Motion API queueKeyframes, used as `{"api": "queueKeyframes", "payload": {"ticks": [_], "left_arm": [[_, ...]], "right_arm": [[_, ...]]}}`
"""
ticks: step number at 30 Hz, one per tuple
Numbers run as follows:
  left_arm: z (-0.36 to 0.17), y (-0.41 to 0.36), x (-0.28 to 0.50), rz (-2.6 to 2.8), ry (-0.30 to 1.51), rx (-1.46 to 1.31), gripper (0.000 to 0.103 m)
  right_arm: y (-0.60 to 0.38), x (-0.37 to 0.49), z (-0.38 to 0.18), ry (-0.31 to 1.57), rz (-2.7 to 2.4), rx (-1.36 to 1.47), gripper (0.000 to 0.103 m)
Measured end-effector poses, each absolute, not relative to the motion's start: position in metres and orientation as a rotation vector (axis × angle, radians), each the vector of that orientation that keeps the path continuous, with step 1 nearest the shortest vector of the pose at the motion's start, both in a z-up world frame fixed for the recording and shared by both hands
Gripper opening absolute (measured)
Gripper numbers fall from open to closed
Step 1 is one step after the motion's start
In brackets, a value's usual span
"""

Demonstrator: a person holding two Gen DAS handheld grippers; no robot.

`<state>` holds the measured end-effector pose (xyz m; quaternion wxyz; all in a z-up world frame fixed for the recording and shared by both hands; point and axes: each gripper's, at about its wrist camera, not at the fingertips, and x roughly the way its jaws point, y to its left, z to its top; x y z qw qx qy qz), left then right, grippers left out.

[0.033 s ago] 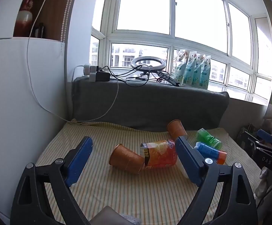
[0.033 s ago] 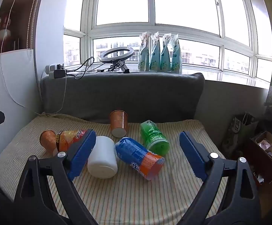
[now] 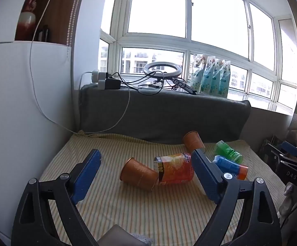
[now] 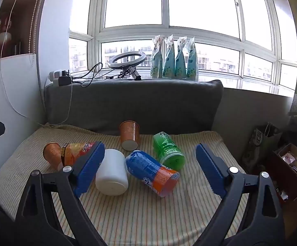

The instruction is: Flip cup upright

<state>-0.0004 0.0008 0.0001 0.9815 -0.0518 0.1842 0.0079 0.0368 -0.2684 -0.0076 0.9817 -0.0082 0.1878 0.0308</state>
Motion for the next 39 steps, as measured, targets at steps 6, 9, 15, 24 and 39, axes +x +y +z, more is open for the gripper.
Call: {"api": "queueKeyframes", "payload": {"ticks": [6,9,15,24,39], "left_arm": [[-0.0008,0.0050,-0.0005,0.026,0.366,-0.110,0.090],[-0.0021,0.0113,0.0024,0.026,0.364,-0.112,0.090],[0.0044,0.0051,-0.0012,0.041,0.352,-0.095,0.090],[0.0034,0.0066,-0.0013,0.040,0.354,-0.099,0.090],[0.0023,0.0073,-0.0031,0.040,0.355,-0.103,0.090]], "right_arm": [[-0.2693,0.0336,-0.0040,0.381,0.062,0.002,0.093],[-0.2699,0.0343,-0.0015,0.386,0.067,0.010,0.093],[-0.2699,0.0345,0.0003,0.367,0.034,-0.008,0.093],[-0.2692,0.0344,-0.0009,0.365,0.036,-0.004,0.093],[-0.2669,0.0338,0.0000,0.360,0.035,-0.007,0.093]]}}
